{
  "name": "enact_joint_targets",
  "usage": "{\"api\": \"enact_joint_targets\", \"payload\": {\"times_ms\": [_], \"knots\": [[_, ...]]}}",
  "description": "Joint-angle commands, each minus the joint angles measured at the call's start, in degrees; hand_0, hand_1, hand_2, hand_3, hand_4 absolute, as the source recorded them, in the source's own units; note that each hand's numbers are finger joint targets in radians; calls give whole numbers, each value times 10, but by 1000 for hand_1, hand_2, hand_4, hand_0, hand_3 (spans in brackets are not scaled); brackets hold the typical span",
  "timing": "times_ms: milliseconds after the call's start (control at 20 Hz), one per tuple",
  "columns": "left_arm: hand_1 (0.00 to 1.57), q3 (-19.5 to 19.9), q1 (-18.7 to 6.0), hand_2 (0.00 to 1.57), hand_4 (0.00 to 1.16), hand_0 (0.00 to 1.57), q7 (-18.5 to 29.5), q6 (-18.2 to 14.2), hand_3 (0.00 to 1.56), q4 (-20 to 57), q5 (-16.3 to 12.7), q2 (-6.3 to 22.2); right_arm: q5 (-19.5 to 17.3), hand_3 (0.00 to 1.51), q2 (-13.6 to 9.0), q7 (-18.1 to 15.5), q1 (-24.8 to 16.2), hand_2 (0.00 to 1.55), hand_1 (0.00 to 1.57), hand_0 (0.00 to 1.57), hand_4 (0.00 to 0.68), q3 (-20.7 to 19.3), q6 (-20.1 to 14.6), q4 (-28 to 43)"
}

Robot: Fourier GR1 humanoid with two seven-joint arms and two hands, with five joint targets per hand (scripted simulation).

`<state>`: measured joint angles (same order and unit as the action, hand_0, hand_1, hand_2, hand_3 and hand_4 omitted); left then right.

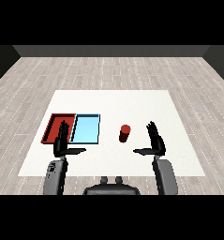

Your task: Pick the red can and put it in the red box

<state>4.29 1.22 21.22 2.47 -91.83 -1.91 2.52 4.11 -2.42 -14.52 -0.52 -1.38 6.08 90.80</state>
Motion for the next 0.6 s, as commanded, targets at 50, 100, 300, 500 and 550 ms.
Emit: {"api": "enact_joint_targets", "payload": {"times_ms": [50,100,300,500,550], "knots": [[0,-17,-33,0,0,0,-17,-27,0,0,12,-20,-11,0,16,-18,23,0,0,0,0,4,-18,-26],[0,-13,20,0,0,0,35,-18,0,6,21,-14,-8,0,4,-16,56,0,0,0,0,-10,-12,-65],[0,-15,-10,0,0,0,14,-22,0,16,25,-8,11,0,6,22,24,0,0,0,0,-7,-13,-7],[0,-23,4,0,0,0,8,-24,0,-2,21,-14,11,0,6,-60,56,0,0,0,0,-21,1,-115],[0,3,15,0,0,0,9,19,0,-17,-20,11,18,0,-2,-12,41,0,0,0,0,-20,-3,-52]]}}
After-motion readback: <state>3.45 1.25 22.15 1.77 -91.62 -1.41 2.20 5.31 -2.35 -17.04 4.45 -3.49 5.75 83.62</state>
